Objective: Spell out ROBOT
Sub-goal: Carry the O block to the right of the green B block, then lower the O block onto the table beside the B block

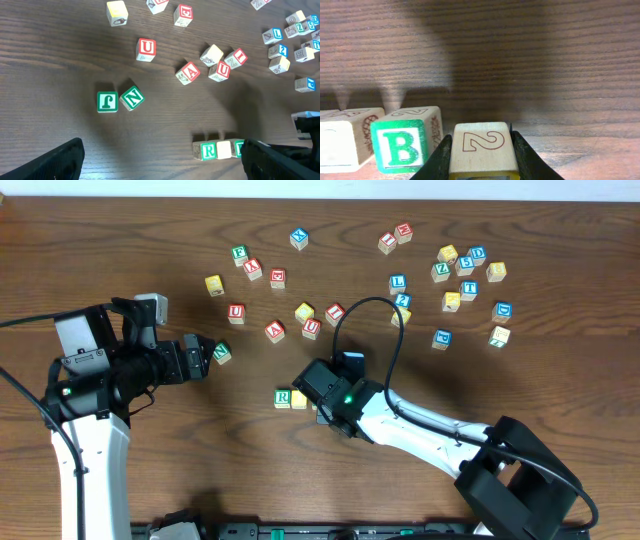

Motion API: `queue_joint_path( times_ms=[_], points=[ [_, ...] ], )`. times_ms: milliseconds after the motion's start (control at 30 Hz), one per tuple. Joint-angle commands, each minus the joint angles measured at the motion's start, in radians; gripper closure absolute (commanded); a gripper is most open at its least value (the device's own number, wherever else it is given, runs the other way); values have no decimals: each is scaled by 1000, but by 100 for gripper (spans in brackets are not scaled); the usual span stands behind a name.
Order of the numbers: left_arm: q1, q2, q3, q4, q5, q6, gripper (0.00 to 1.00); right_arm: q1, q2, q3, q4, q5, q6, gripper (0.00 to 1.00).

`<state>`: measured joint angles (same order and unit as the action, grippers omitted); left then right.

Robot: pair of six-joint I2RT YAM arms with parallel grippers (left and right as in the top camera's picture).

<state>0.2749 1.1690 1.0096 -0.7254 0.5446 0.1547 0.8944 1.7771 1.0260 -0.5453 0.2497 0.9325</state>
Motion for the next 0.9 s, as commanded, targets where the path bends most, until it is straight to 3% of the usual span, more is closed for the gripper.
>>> queue_joint_path(
  times_ms=[0, 333, 867],
  points=[
    [5, -2, 18, 0, 5, 6, 2, -1, 9, -5, 8, -6, 14, 99],
    [5, -2, 18, 0, 5, 6, 2, -82, 9, -5, 3, -106, -33, 98],
    [5, -2, 18, 0, 5, 6, 2, -90, 29, 47, -61, -145, -75, 98]
  ],
)
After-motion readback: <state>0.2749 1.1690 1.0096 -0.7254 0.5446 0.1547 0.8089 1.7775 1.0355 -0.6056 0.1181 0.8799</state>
